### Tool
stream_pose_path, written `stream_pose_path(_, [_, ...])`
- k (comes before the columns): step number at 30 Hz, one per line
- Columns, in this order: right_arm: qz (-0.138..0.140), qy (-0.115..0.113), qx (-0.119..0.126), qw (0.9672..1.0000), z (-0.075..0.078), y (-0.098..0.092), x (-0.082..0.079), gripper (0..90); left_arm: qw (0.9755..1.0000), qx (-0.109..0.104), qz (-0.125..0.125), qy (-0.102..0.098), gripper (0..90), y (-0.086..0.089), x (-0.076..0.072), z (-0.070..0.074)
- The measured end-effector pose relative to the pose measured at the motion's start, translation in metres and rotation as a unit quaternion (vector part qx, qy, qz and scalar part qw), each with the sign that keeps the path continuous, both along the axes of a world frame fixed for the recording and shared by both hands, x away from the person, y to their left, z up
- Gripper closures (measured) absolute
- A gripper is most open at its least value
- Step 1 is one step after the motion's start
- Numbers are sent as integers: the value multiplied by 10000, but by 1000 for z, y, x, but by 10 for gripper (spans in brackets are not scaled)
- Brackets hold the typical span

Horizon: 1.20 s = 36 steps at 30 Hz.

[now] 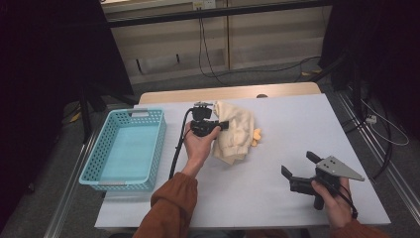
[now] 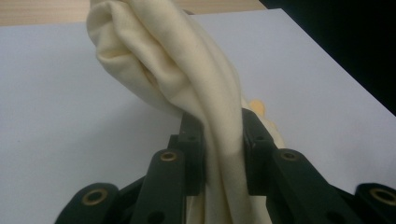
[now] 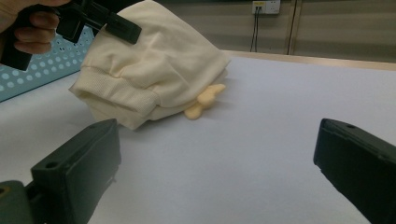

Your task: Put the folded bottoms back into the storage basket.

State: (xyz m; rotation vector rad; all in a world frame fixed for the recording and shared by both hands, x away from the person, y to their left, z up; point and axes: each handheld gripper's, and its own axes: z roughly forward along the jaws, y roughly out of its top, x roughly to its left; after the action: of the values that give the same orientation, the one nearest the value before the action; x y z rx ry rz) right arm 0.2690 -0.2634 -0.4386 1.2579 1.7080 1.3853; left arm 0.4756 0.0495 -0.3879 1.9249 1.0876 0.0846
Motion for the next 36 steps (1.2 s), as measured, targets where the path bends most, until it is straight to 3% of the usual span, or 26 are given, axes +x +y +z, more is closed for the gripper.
stream_pose_path(3, [9, 4, 9, 10000, 0, 0, 0, 6, 10000, 29, -6, 13, 743, 2, -1, 2])
stream_pose_path(11, [9, 5, -1, 10000, 0, 1, 0, 6, 9996, 102, -150, -200, 745, 8, -9, 14])
stream_pose_path(18, [0, 0, 2, 10000, 0, 1, 0, 6, 9995, 177, -137, -221, 746, 13, -11, 20])
stream_pose_path(36, [2, 17, 7, 10000, -1, 0, 1, 6, 9981, 93, -249, -550, 748, 34, -21, 40])
